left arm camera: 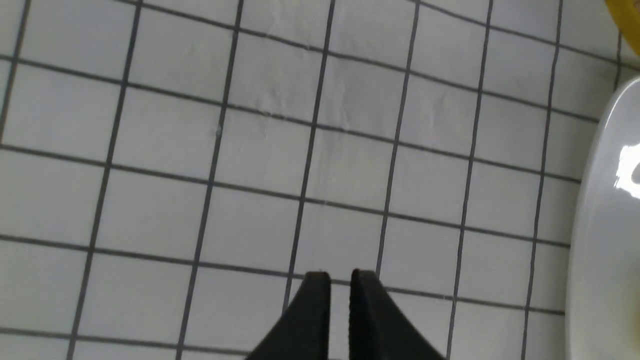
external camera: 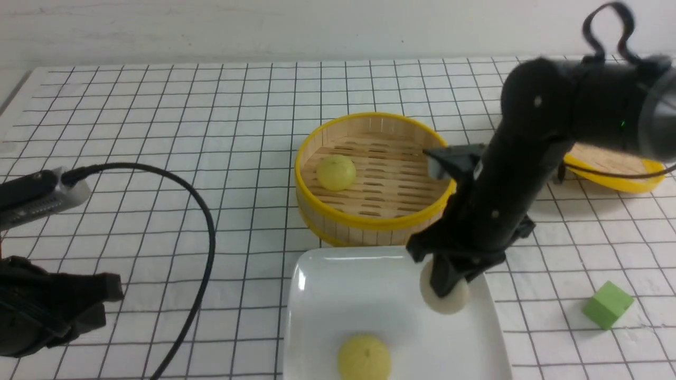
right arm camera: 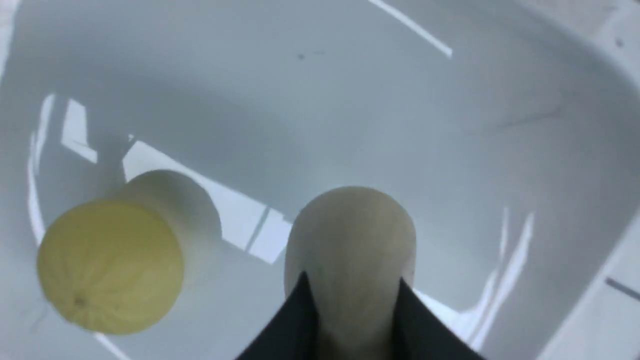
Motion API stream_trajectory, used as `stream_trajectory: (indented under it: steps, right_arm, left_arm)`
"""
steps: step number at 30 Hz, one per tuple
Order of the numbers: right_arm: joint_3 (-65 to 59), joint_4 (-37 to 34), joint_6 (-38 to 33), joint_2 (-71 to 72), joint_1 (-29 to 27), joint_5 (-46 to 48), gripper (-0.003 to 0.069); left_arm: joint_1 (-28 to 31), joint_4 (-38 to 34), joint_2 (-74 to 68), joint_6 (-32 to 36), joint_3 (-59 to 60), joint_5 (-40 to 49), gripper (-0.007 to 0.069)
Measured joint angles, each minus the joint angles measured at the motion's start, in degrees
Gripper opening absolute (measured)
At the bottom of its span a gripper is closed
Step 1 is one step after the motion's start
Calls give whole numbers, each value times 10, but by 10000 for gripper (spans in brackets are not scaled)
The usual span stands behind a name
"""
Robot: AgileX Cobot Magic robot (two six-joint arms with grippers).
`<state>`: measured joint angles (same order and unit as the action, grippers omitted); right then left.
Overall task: Put the steamed buns into the plate on the white-black tablecloth.
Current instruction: 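Move the steamed bun from the bamboo steamer onto the white plate with the right gripper, then reach into the bamboo steamer and grasp a bun with the left gripper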
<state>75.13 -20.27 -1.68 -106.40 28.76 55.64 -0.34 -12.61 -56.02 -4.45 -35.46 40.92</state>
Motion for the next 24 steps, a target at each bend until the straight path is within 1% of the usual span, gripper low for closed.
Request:
stream_trajectory:
  steps: [2,3,4,5,6,8,10,12,15,17,20,21,22,23,24]
  right_arm:
    - [-9,2,0,-10,6,-26,304]
    - [-9,2,0,-11,7,-28,326]
    - [-10,3,0,-15,8,-31,403]
    - [-10,3,0,-15,8,-31,414]
    - [-3,5,0,-14,8,-17,504]
    - [11,15,-2,-8,8,4,577]
    - [30,43,-3,7,8,40,621]
    - [43,85,4,25,8,76,627]
    - [53,177,34,68,7,120,572]
    - [53,217,53,97,1,135,500]
    - [47,232,63,139,-19,140,337]
    - [36,231,63,165,-28,140,254]
    - [34,230,63,169,-30,140,226]
    - [13,228,63,199,-40,140,127]
    - [-11,227,64,225,-47,140,50]
  left_arm:
    - [0,-2,0,-13,0,-12,92]
    - [0,-2,0,-15,0,-13,93]
    - [0,-3,0,-27,0,-17,98]
    - [0,-3,0,-30,0,-18,100]
    - [0,-3,0,-36,0,-23,109]
    - [0,-6,-2,-40,-9,-16,124]
    - [0,-17,-13,-41,-39,2,141]
    - [0,-35,-29,-40,-72,16,151]
    - [0,-69,-65,-12,-142,47,160]
    - [0,-87,-96,23,-185,80,160]
    - [0,-105,-162,70,-237,152,126]
    - [0,-116,-194,91,-264,179,96]
    - [0,-118,-205,94,-268,183,84]
    - [-6,-127,-240,107,-294,207,41]
    - [-18,-130,-262,112,-317,213,17]
